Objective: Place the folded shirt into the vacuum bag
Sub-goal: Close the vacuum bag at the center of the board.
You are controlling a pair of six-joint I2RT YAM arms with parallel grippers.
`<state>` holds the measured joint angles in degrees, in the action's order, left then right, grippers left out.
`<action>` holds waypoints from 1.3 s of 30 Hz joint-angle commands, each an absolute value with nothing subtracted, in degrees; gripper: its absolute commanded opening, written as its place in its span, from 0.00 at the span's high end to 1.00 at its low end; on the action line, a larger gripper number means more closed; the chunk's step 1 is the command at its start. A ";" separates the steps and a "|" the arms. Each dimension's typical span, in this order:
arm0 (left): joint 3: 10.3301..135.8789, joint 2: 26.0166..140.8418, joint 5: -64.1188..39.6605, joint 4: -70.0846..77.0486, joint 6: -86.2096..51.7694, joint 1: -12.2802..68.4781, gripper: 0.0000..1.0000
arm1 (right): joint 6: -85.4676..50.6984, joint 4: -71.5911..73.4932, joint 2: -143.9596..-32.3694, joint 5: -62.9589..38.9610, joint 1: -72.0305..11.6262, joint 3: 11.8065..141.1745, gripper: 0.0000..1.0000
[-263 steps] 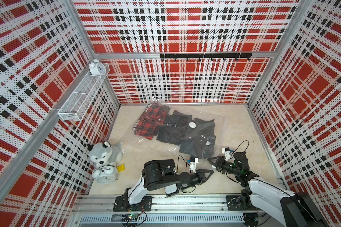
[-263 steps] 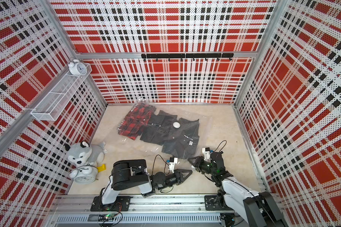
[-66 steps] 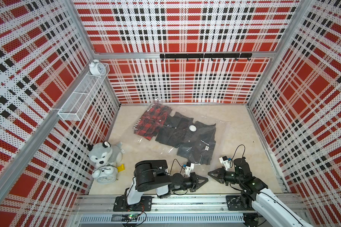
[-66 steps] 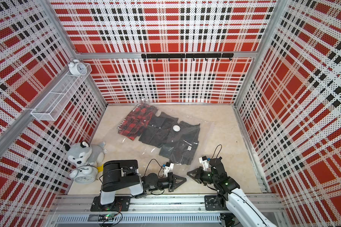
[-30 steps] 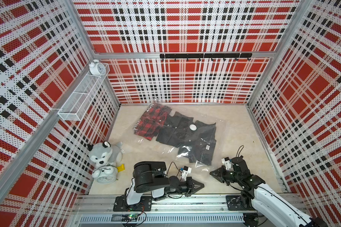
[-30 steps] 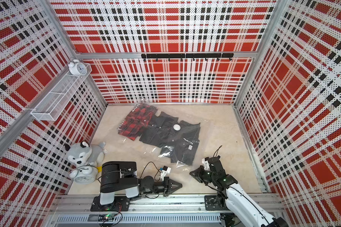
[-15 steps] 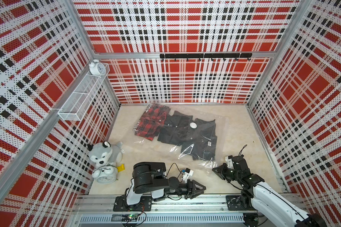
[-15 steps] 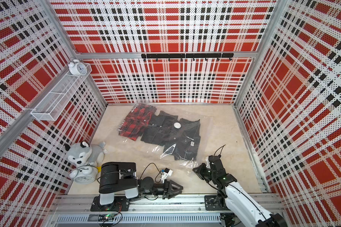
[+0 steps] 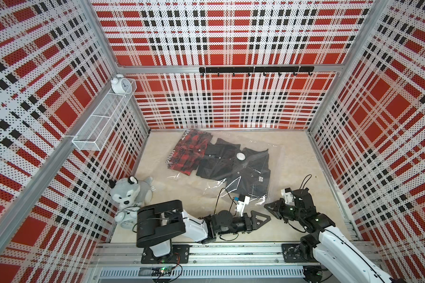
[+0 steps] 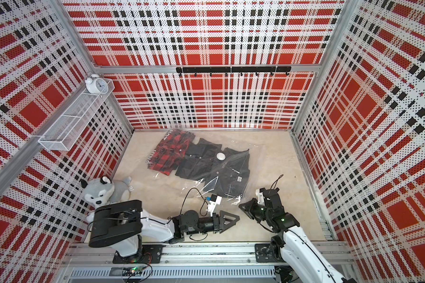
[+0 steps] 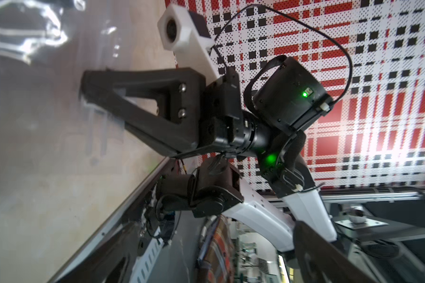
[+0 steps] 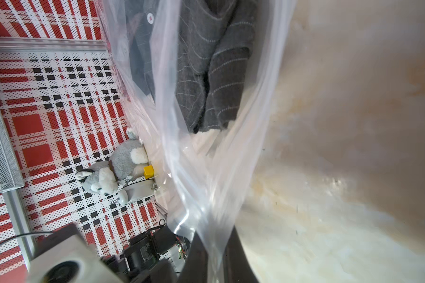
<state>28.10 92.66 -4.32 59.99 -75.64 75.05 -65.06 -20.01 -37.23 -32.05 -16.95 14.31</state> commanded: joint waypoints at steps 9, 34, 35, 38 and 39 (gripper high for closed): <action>48.46 88.01 31.07 6.05 -32.18 83.59 0.02 | -63.60 -22.69 -38.26 -41.14 -11.16 17.87 1.00; 47.81 99.68 46.32 19.88 1.74 85.58 0.26 | -65.39 -22.14 -39.99 -43.15 -11.07 18.74 1.00; 48.24 100.20 46.70 19.86 2.28 85.69 0.27 | -65.39 -22.06 -40.08 -43.06 -11.07 18.65 1.00; 49.50 101.15 47.28 20.10 3.55 85.71 0.32 | -65.61 -21.67 -40.17 -43.11 -11.05 18.23 1.00; 49.72 101.32 47.38 20.35 3.90 85.75 0.34 | -65.65 -21.54 -40.12 -43.15 -11.08 18.05 1.00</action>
